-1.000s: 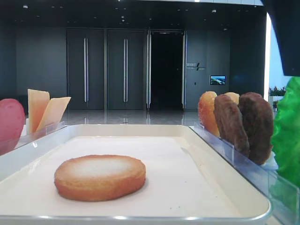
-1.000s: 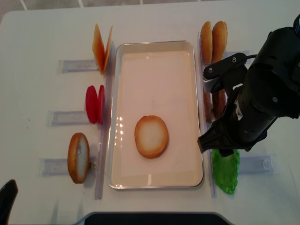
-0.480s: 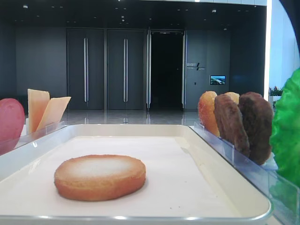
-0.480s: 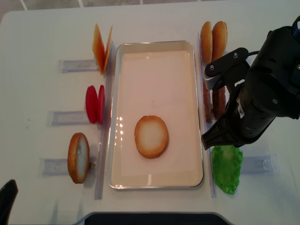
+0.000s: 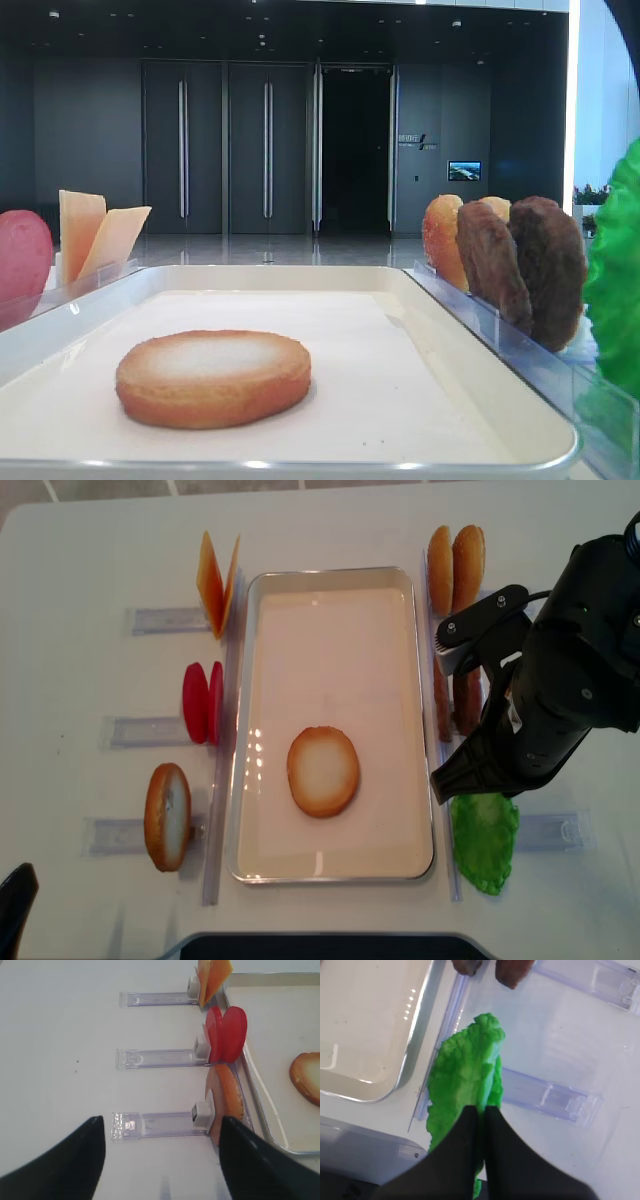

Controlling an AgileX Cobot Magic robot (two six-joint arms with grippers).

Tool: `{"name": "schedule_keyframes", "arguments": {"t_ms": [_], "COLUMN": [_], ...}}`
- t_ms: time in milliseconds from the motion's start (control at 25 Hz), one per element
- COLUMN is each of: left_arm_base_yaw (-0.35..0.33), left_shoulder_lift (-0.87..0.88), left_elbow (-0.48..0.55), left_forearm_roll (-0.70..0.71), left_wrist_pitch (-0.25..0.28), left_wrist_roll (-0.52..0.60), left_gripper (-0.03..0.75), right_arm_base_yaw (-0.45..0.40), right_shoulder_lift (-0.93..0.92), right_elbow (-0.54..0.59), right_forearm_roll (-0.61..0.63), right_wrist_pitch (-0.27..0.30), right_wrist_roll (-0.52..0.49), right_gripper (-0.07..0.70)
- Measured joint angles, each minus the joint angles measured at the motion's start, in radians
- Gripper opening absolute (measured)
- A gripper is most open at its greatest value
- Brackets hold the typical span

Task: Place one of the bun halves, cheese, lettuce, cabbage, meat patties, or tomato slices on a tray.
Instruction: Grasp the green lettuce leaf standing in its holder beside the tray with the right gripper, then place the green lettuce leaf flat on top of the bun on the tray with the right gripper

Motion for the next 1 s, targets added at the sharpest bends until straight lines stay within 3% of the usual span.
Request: {"name": "schedule_keyframes", "arguments": {"t_ms": [160, 520, 800, 1000], "left_arm_base_yaw": [0.000, 0.000, 0.000, 0.000], "left_shoulder_lift": [0.000, 0.000, 0.000, 0.000], "left_elbow": [0.000, 0.000, 0.000, 0.000], "left_forearm_roll": [0.000, 0.000, 0.000, 0.000], "left_wrist_pitch": [0.000, 0.000, 0.000, 0.000], "left_wrist_roll": [0.000, 0.000, 0.000, 0.000], "left_gripper": [0.538, 0.538, 0.537, 0.536], "right_arm_base_yaw": [0.000, 0.000, 0.000, -0.027], "right_shoulder_lift": [0.000, -0.042, -0.056, -0.056], "right_elbow": [-0.049, -0.194, -0.200, -0.200], "right_forearm_roll": [0.044, 0.083, 0.114, 0.249], "right_wrist_pitch": [0.033, 0.040, 0.041, 0.041], "right_wrist_roll": [-0.020, -0.052, -0.081, -0.149], "right_gripper": [0.037, 0.037, 0.037, 0.037]}}
